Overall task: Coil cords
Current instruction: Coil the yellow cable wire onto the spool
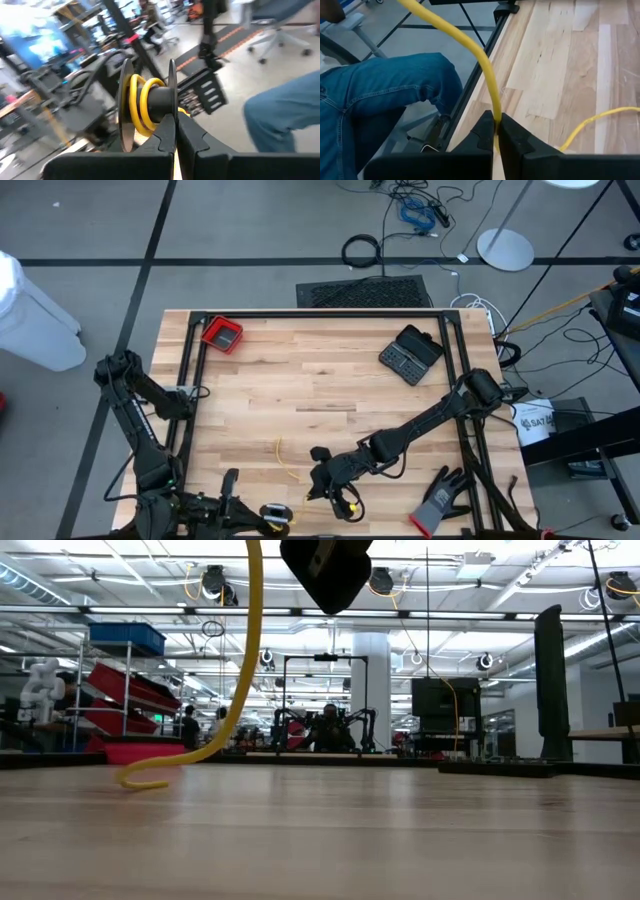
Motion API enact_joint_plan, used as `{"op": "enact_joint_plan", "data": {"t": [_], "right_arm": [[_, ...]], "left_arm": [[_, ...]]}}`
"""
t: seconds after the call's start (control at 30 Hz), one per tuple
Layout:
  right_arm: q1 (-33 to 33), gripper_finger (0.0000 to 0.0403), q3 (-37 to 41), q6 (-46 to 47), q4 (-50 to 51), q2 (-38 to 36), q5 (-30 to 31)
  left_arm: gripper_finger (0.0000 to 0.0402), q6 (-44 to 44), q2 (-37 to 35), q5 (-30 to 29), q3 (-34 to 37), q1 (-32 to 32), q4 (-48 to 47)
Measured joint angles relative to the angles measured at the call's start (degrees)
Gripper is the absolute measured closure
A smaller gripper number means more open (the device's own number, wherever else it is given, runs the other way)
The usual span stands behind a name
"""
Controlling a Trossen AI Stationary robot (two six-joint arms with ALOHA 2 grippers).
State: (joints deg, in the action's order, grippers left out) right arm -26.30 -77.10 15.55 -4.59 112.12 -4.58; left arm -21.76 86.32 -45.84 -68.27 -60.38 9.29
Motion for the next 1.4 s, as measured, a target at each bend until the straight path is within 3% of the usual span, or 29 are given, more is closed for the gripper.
{"op": "enact_joint_plan", "data": {"t": [0.27,0.5,0.8,1.17,1.4], "right_arm": [[0.4,0.0402,0.0,0.0,2.7,0.0,0.2],[0.5,0.0402,0.0,0.0,2.5,-0.1,1.7],[0.6,0.0403,-2.2,-1.8,2.4,-0.1,3.6],[-0.2,0.0403,-5.4,-3.2,2.8,-0.1,6.3],[-0.7,0.0403,-7.3,-4.2,2.8,-0.1,6.6]], "left_arm": [[0.0400,-2.8,0.0,11.8,0.0,0.0,-1.0],[0.0400,-5.6,0.3,13.6,0.0,0.3,-0.7],[0.0400,-14.9,5.5,23.5,0.0,3.9,4.4],[0.0400,-14.7,9.1,37.3,0.0,8.3,9.2],[0.0400,-14.6,11.5,41.6,0.0,10.2,11.1]]}}
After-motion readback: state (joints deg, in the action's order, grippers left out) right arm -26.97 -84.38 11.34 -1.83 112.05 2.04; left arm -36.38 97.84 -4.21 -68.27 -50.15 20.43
